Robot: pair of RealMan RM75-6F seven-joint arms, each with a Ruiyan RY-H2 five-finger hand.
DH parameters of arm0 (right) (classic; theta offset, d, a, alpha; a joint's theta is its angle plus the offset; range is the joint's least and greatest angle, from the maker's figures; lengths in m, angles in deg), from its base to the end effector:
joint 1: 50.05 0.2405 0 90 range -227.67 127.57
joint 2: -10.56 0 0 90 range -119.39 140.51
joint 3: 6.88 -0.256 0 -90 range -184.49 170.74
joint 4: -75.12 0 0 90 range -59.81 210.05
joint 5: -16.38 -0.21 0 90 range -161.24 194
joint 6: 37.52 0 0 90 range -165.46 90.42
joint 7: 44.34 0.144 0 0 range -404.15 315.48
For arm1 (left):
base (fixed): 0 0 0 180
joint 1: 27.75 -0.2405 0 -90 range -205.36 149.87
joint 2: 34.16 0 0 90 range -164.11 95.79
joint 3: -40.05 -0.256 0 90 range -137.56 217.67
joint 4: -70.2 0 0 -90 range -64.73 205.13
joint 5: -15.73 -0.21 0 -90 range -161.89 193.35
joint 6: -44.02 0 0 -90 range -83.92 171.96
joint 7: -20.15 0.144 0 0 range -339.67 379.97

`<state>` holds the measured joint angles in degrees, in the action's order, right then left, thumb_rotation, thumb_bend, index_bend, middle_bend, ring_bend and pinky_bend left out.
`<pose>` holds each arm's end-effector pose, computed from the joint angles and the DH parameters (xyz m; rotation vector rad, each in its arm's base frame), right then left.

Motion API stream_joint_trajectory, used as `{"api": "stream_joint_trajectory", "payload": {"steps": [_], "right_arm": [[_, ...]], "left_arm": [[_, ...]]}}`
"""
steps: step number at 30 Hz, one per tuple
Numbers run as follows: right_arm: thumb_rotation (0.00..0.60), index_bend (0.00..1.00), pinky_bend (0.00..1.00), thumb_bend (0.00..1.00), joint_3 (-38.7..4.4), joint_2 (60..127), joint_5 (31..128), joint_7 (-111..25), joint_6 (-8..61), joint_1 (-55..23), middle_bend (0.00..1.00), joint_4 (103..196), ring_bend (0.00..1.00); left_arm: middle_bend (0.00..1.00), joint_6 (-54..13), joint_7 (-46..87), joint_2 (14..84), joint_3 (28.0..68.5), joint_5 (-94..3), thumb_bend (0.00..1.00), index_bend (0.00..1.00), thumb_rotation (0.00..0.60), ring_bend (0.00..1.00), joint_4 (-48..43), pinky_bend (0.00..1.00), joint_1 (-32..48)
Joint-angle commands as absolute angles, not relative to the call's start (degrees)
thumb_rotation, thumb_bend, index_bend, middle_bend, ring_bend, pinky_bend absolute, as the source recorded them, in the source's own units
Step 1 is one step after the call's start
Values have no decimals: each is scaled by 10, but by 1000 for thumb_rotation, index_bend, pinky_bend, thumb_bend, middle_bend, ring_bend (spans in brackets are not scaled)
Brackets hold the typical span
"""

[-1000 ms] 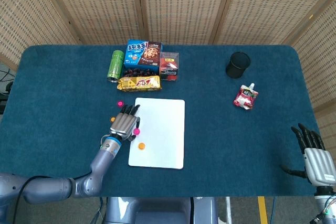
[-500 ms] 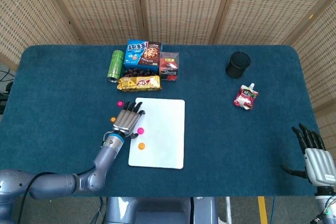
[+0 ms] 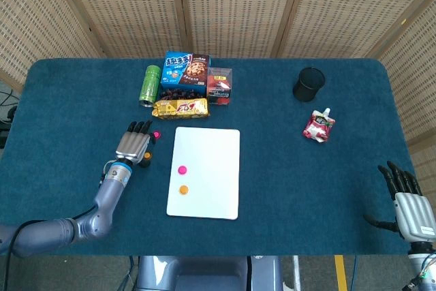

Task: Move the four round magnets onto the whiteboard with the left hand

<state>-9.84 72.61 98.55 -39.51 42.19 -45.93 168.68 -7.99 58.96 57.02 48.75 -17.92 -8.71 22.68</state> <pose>-0.3257 -0.1762 0.1605 1.3368 -1.0601 0.8634 -0.1753 0.3749 -0.0300 -1.7808 -1.0075 -0.5243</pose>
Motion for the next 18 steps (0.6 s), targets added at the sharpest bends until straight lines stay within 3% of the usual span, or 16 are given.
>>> {"api": "stream_joint_trajectory", "payload": {"steps": [1,18], "right_arm": [[600,0,0,78,-98,726,985,-396,422,-460,0,1687,0],[600,0,0,75,-98,725,987,-390,422,-460,0,1687,0]], "left_arm": [[0,-75,584,571,485,-181,265,362,600,0,-81,0,226],[0,-75,579,583,473,-171,322,394,600,0,-63,0,224]]}}
